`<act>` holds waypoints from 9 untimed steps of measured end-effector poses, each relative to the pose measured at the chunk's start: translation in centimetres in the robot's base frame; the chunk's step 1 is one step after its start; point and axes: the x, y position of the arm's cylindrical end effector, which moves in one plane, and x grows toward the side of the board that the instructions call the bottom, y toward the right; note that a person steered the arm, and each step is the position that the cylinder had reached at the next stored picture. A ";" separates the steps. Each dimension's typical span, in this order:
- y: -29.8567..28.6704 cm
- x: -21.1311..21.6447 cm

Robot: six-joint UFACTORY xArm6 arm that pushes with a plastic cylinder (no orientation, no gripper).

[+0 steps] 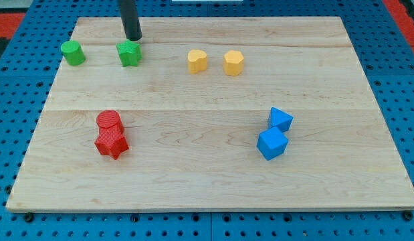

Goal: Slide the green star a bit down

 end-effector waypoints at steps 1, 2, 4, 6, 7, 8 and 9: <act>2.1 0.0; 2.9 -0.1; 2.9 -0.9; 1.7 0.1; -1.4 -0.1; -2.3 1.1; 2.4 4.2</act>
